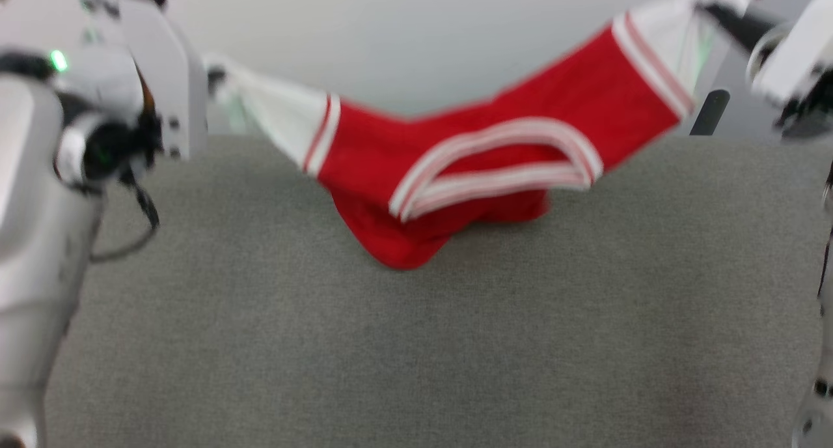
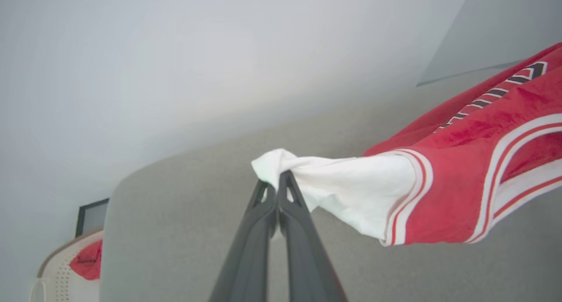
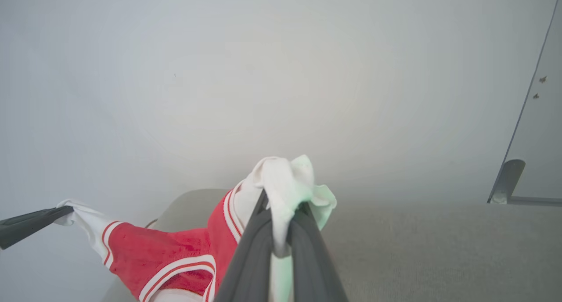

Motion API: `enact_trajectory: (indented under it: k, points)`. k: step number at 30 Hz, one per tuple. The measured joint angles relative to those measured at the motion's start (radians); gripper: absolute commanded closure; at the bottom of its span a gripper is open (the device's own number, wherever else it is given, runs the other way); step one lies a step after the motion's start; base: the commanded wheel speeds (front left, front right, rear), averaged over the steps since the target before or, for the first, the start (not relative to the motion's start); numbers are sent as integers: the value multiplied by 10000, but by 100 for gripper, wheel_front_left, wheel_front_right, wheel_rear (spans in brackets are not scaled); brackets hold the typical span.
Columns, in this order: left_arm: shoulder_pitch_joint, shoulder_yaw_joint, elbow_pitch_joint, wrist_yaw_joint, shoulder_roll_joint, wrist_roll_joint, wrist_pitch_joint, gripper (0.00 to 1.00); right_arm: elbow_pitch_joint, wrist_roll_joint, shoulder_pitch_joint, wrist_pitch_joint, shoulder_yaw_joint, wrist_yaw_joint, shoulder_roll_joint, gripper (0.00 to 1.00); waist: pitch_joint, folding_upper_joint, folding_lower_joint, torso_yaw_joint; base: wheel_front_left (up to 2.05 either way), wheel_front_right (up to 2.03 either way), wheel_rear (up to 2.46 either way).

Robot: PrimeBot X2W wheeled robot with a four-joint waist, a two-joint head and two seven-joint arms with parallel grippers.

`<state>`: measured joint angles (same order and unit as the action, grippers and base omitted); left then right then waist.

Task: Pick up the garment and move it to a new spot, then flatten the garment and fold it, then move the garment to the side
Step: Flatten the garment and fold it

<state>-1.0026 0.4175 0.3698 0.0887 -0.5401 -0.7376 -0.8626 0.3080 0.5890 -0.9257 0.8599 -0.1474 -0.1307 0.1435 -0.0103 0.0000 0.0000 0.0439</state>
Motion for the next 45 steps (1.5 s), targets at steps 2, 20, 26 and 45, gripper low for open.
enact_trajectory:
  k: [2,20,26,45]
  points:
    - [-675,48,393,54,100,305,433,100,387,-205,-676,-422,44,0,-13,100,107,0,0,-5,0,0,0]
    - [-4215,656,3900,359,966,1628,4587,100,3494,-249,-3733,-4405,2096,0,399,100,3,0,0,-103,0,0,0]
    - [-5387,805,4286,389,938,1906,5850,100,3630,-353,-4637,-5921,2786,0,911,100,-692,0,0,-97,0,0,0]
    - [-10628,314,6080,6,2286,2435,10159,100,5060,-3994,-9263,-11212,3871,-6,2019,100,-5605,0,0,-273,0,0,0]
